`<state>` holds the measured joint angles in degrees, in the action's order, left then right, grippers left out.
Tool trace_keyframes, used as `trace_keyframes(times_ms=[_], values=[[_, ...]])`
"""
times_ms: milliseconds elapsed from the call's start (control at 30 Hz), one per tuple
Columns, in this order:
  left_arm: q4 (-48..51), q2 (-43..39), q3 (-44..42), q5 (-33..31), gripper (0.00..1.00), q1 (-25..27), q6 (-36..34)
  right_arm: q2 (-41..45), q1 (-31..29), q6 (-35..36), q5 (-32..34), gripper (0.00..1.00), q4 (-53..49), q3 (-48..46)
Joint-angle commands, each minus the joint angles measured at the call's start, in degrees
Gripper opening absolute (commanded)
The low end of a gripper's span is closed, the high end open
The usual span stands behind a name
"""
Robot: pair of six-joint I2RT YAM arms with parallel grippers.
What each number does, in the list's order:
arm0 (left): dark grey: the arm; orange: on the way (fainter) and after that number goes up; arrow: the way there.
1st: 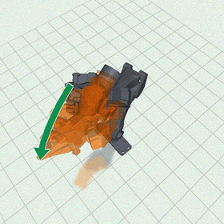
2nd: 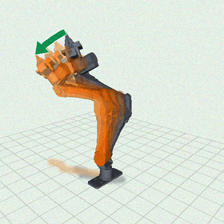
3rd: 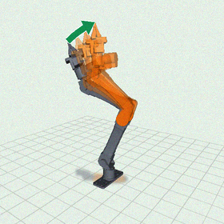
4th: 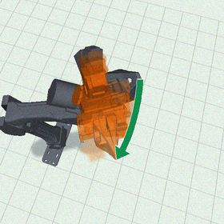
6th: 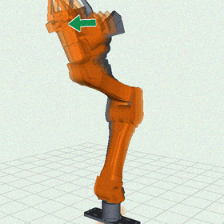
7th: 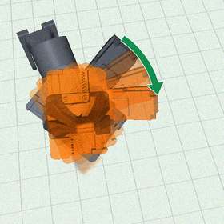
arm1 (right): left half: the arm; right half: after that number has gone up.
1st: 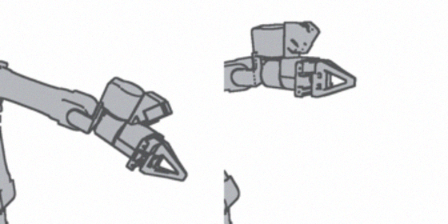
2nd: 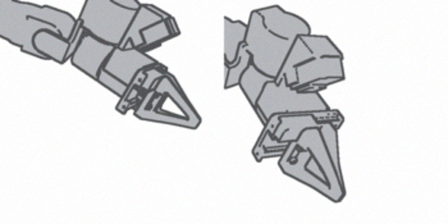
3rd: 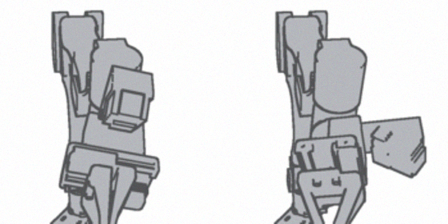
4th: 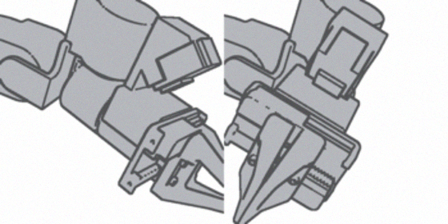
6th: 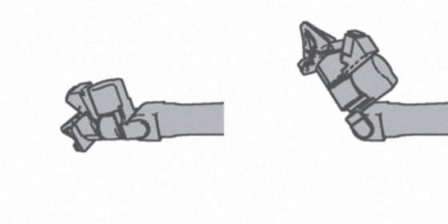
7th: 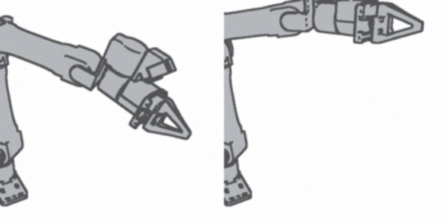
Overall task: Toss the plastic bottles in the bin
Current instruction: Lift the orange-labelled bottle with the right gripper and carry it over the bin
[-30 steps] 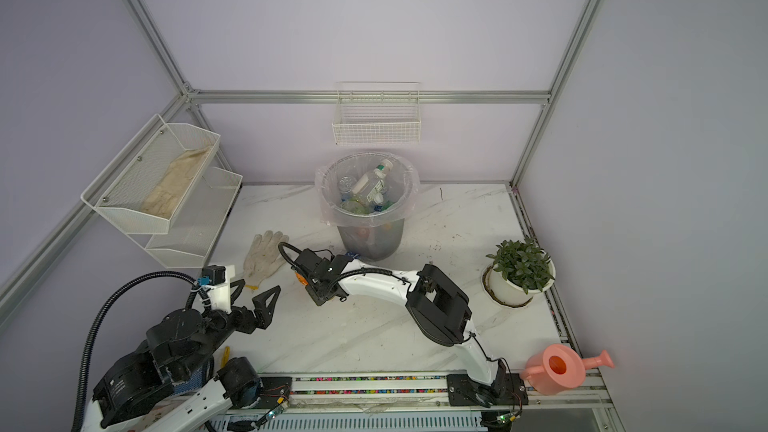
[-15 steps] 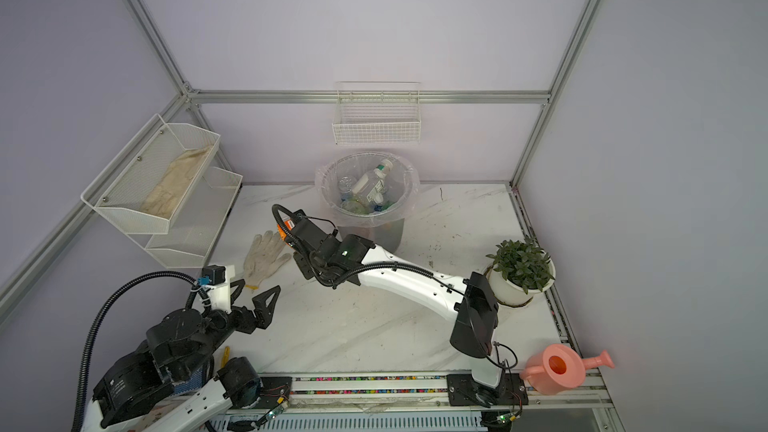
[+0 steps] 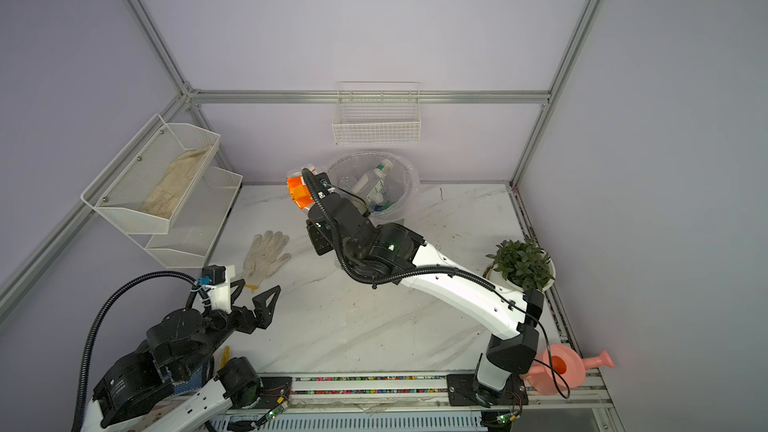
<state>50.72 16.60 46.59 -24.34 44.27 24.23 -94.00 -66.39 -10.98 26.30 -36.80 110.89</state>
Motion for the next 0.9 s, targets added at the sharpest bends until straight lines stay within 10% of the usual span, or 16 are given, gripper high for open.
trace_keyframes(times_ms=[0,600,867], values=[[-0.8,0.8,-1.69,-0.27,1.0,0.07,-0.94,3.88,-0.27,1.3,5.76,0.33,0.25,0.76],[-0.97,0.98,-1.74,-0.01,1.0,0.11,-1.09,11.95,0.8,-0.71,20.46,0.37,2.39,-2.0],[-0.95,1.0,-1.7,0.04,1.0,0.1,-1.07,6.61,17.06,-2.66,3.84,0.39,0.68,-2.72]])
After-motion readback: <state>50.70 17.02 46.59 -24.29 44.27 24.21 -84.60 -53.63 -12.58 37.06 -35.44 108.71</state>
